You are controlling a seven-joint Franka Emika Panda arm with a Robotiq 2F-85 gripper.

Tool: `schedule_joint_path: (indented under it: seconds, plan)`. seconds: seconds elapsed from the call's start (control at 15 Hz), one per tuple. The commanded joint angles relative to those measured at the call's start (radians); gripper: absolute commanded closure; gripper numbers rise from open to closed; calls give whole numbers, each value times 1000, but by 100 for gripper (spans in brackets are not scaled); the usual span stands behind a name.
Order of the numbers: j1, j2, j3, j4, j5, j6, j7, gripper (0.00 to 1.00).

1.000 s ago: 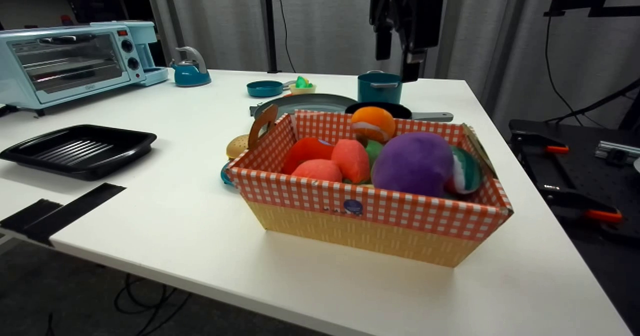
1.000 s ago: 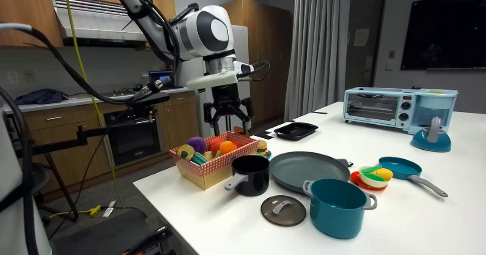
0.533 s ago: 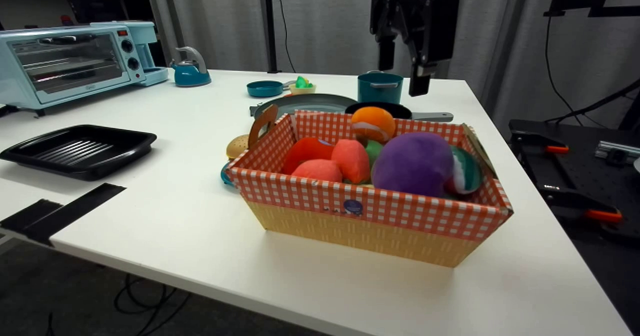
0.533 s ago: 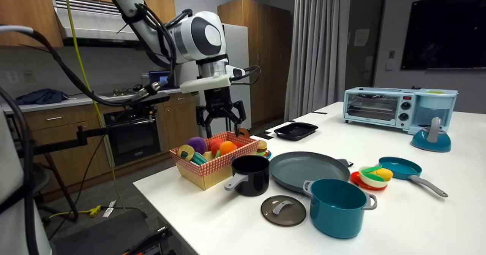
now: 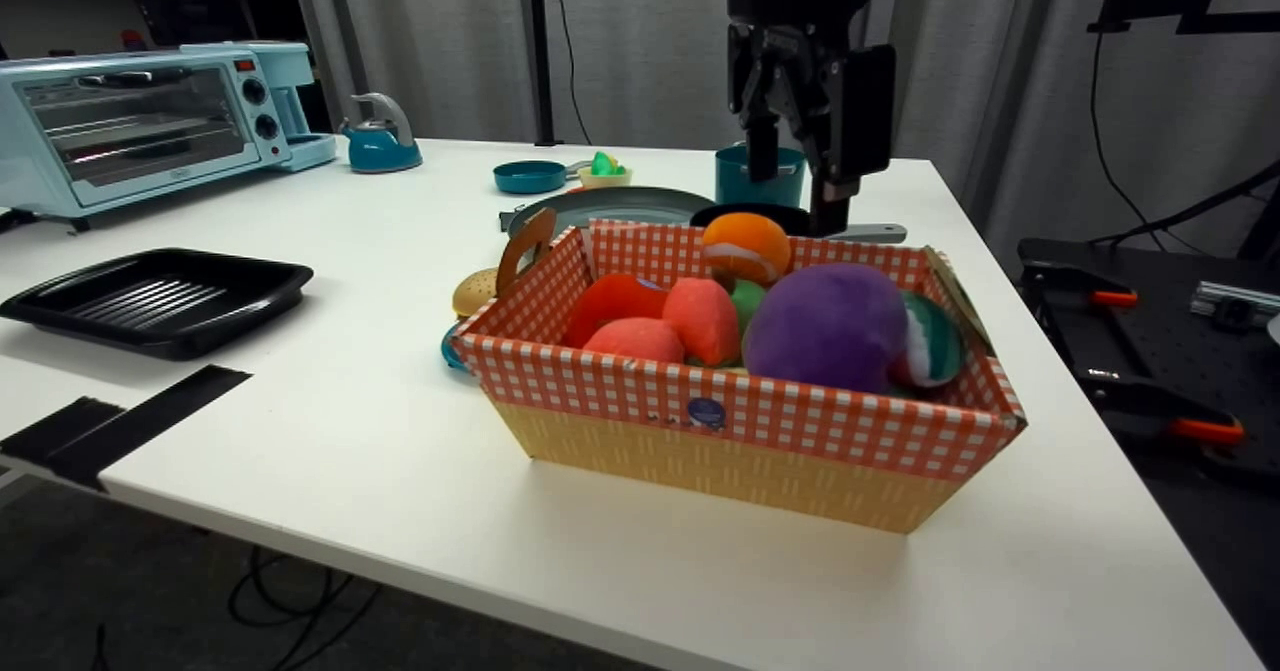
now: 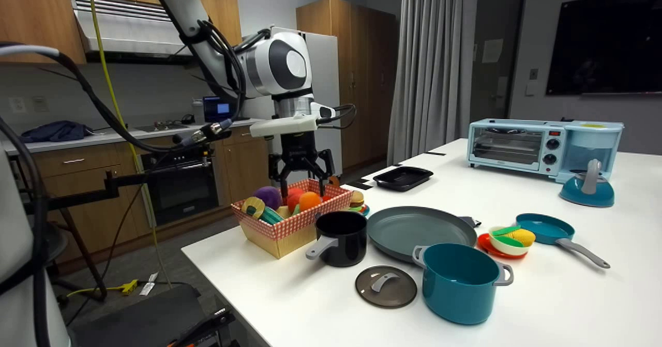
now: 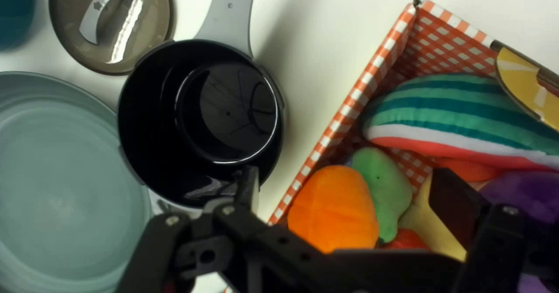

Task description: Uncover the small pot,put a plush toy in the pot and cover it

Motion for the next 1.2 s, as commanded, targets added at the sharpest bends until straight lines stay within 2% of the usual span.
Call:
schedule_joint_path:
  seconds: [0.0, 0.13, 0.2, 0.27, 0.4, 0.47, 0.93, 1.0, 1.13]
  plan:
    - [11, 56, 2, 56, -4, -6, -18, 0]
    - [15, 82, 2, 78, -9, -7, -20, 0]
    - [16, 93, 2, 89, -9, -8, -21, 5]
    - [17, 102, 1, 99, -10, -9, -19, 25]
    - [22, 120, 3, 116, -10, -12, -11, 30]
    - [23, 126, 2, 122, -9, -13, -11, 37]
    - [26, 133, -1, 133, -13, -15, -9, 92]
    - [25, 128, -2, 131, -15, -17, -9, 97]
    - [24, 114, -3, 127, -16, -22, -8, 95]
